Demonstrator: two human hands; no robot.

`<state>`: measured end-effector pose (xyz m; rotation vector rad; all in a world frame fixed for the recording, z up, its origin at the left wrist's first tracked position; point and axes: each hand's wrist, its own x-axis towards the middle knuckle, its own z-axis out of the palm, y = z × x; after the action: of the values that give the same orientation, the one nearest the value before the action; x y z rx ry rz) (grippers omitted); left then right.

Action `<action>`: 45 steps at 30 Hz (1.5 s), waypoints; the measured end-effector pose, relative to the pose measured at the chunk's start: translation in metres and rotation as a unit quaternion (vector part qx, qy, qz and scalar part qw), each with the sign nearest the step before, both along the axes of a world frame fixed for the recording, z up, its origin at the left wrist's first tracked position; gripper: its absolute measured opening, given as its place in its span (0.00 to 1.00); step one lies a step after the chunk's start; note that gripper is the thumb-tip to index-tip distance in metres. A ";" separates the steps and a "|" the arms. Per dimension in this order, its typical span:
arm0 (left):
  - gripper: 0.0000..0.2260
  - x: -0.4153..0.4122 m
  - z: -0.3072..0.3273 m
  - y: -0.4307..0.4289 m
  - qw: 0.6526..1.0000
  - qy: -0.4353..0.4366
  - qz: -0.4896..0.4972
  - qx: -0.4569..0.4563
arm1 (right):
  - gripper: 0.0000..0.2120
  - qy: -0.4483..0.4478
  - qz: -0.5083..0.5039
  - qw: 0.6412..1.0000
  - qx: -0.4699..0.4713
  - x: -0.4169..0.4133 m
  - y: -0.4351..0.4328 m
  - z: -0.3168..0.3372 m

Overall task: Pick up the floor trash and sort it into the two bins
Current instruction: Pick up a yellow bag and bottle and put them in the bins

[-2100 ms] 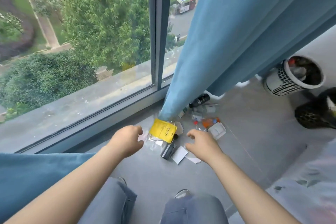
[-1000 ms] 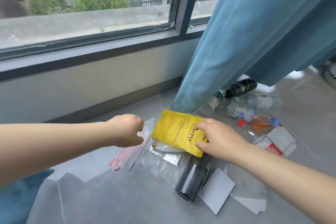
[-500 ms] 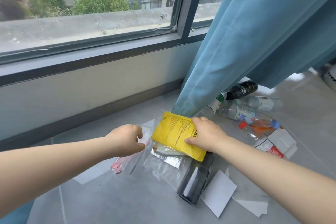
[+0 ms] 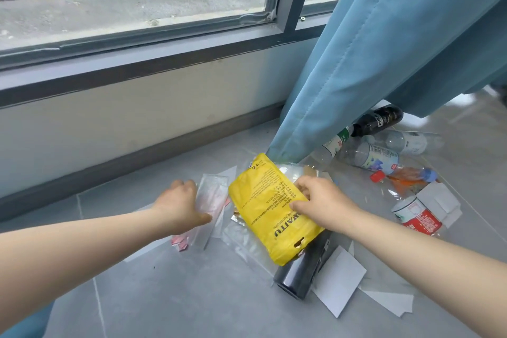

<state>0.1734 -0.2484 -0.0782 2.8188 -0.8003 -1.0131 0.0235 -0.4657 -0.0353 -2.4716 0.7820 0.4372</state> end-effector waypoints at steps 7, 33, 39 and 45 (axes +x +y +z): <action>0.33 0.007 -0.008 -0.008 0.998 0.010 0.056 -0.009 | 0.11 0.004 0.057 0.998 0.010 0.002 0.032 0.000; 0.49 -0.019 -0.014 -0.029 0.979 0.067 0.180 -0.072 | 0.45 0.016 -0.090 0.980 0.175 -0.002 0.024 -0.026; 0.41 -0.024 -0.005 -0.029 0.944 0.144 0.274 -0.116 | 0.43 0.031 -0.064 0.983 0.170 -0.007 0.028 -0.023; 0.28 -0.024 -0.012 -0.012 0.900 0.194 0.348 -0.178 | 0.32 0.020 -0.037 0.992 0.120 -0.013 0.029 -0.017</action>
<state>0.1492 -0.2606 -0.0906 2.1832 0.0768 -1.0844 0.0104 -0.4370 -0.0520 -2.2112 0.7861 0.5226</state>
